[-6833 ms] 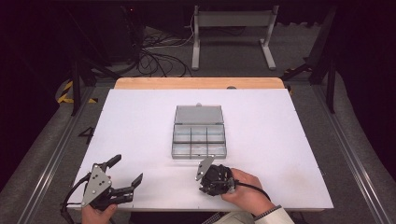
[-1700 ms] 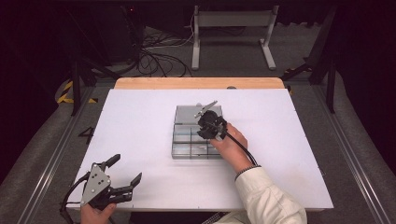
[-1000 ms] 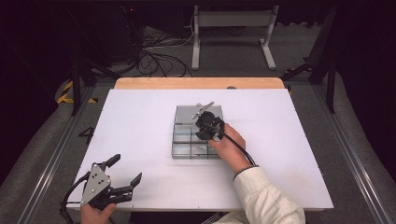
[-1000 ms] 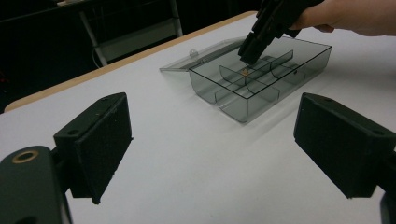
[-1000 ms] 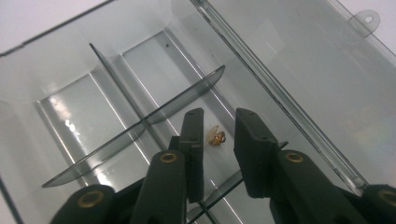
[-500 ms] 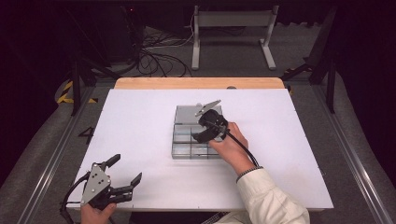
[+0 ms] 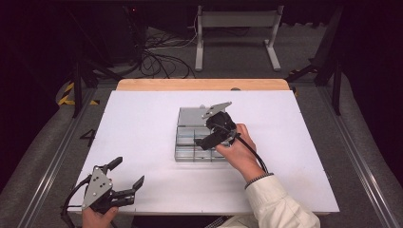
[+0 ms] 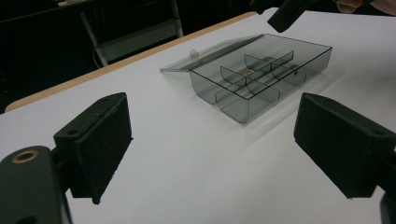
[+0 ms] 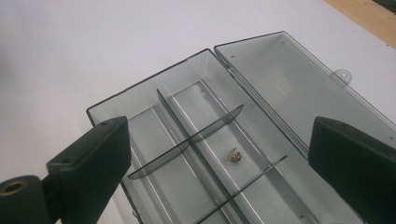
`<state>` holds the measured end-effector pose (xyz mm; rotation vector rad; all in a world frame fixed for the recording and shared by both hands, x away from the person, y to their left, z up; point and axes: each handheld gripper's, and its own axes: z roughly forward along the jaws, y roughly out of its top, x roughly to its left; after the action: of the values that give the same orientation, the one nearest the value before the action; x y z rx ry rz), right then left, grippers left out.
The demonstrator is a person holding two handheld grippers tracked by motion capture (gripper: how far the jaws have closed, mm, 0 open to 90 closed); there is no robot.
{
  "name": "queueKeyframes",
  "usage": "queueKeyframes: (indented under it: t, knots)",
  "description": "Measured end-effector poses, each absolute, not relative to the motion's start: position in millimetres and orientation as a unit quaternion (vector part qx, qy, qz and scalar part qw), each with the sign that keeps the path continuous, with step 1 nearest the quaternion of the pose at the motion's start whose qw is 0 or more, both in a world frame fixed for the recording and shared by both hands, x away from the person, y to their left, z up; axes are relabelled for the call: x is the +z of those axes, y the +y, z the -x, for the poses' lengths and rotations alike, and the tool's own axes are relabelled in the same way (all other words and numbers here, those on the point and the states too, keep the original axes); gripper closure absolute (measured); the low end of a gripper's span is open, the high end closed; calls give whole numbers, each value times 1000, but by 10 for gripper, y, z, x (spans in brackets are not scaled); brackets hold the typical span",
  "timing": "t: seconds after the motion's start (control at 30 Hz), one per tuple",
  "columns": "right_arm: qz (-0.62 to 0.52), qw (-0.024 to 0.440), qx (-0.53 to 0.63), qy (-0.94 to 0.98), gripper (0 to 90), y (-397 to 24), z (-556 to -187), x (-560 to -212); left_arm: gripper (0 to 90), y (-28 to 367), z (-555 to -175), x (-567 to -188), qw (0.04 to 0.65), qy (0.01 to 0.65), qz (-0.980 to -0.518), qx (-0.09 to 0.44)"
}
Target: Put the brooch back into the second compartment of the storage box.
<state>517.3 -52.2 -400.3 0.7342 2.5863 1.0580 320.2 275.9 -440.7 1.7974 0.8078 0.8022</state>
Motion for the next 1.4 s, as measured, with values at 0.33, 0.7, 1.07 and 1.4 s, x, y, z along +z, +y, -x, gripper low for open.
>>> queueKeyframes:
  t: [0.33, 0.7, 1.07, 1.4]
  knots:
    - [-247, 132, 377, 883, 3, -577, -5087, -3926, 119, 2759, -3203, -4408, 485, 332, -739, 330]
    - [-241, 139, 406, 870, 0, -794, -4913, -3830, 119, 2756, -3202, -4408, 485, 332, -738, 331]
    - [-242, 155, 441, 850, 0, -1077, -4679, -3801, 119, 2750, -3201, -4408, 485, 333, -737, 332]
    - [-253, 171, 454, 837, 0, -1309, -4525, -3842, 119, 2749, -3201, -4408, 486, 334, -737, 332]
